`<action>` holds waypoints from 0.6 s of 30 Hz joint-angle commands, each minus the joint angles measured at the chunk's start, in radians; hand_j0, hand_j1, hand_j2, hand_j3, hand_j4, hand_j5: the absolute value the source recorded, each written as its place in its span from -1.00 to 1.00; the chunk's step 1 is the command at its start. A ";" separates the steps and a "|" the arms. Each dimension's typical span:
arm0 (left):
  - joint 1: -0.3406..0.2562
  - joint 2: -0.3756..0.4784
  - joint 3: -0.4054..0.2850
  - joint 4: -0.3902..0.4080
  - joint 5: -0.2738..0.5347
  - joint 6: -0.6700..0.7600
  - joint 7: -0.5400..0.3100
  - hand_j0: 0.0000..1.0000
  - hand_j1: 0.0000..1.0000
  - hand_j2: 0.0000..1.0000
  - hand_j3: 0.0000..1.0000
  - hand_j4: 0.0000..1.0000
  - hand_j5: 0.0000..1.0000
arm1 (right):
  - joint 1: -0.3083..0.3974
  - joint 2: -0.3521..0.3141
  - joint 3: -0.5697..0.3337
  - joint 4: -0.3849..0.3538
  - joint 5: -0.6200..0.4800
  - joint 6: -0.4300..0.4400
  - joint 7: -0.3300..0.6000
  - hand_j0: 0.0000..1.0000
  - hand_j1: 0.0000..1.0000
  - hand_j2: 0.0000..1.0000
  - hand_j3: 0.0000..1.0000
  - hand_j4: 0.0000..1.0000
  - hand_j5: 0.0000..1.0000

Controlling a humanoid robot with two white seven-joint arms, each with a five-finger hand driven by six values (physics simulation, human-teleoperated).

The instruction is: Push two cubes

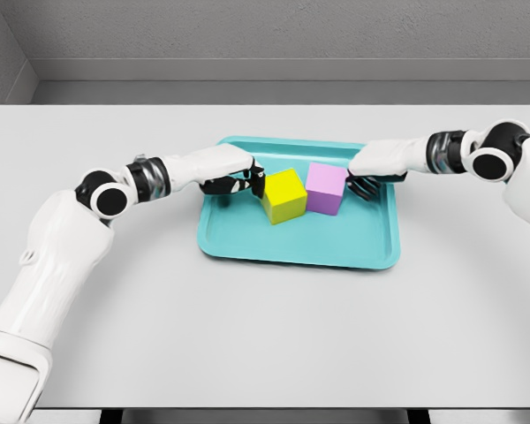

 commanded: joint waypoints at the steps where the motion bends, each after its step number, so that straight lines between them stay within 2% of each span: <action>1: 0.000 0.014 -0.007 0.002 -0.050 -0.029 -0.005 -0.14 -0.14 -0.14 -0.14 -0.14 -0.14 | 0.000 0.001 -0.001 -0.002 -0.006 0.003 -0.001 -0.79 -0.79 -0.79 -0.79 -0.79 -0.79; 18: -0.005 0.020 -0.005 -0.012 -0.039 -0.029 -0.005 -0.16 -0.16 -0.16 -0.16 -0.16 -0.16 | -0.021 -0.012 -0.001 -0.007 0.016 0.003 -0.001 -0.79 -0.79 -0.79 -0.79 -0.79 -0.79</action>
